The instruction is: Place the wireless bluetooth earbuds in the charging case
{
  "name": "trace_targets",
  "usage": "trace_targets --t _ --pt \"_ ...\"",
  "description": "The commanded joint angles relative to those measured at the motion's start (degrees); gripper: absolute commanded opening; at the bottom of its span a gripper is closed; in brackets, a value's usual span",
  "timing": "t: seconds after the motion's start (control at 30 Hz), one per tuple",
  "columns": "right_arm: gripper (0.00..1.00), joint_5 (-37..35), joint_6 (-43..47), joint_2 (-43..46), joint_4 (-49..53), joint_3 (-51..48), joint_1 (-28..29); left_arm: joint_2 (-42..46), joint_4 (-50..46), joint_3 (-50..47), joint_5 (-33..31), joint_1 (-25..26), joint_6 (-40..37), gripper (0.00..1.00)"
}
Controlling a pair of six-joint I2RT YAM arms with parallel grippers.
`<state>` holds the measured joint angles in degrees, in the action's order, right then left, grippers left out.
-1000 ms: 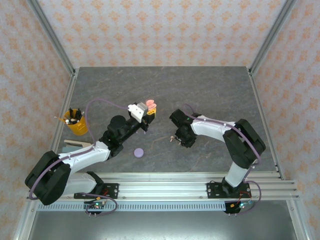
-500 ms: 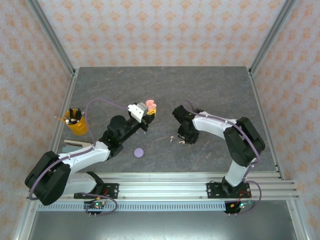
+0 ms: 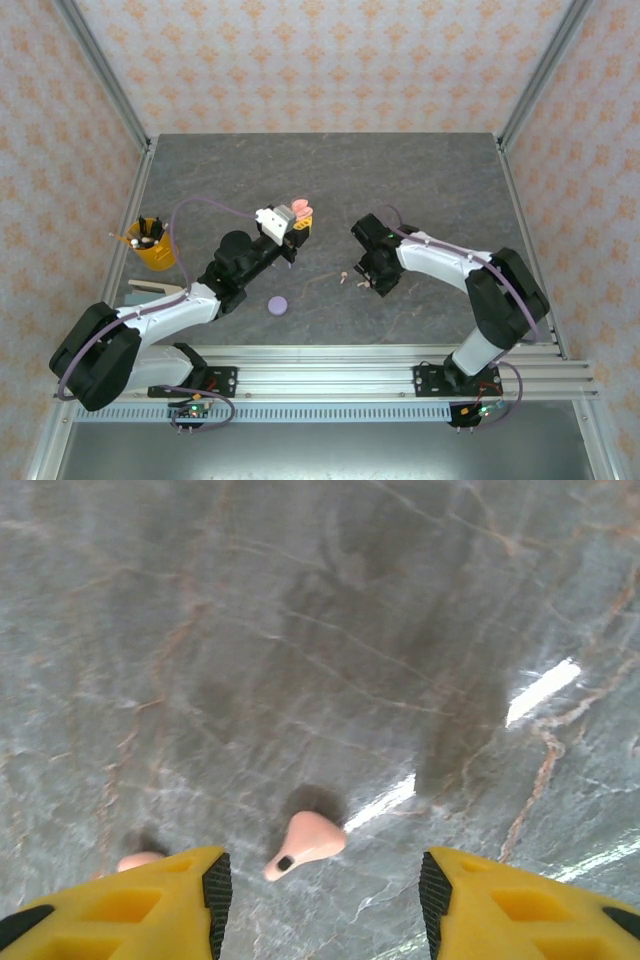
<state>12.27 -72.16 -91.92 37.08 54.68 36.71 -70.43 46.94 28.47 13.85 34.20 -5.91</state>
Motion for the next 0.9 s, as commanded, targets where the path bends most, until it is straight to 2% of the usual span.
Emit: trace_targets --t 0.0,0.47,0.87 --pt "0.53 -0.04 -7.62 0.97 -1.94 -2.07 0.4 0.21 1.58 2.2 -0.8 0.35 0.38 0.0" --pt "0.51 0.81 -9.7 -1.42 -4.41 -0.89 0.64 -0.06 1.5 2.29 -0.84 0.39 0.39 0.0" --pt "0.53 -0.13 -12.22 0.52 -3.78 -1.81 3.02 -0.34 1.58 2.38 -0.83 0.35 0.2 0.0"
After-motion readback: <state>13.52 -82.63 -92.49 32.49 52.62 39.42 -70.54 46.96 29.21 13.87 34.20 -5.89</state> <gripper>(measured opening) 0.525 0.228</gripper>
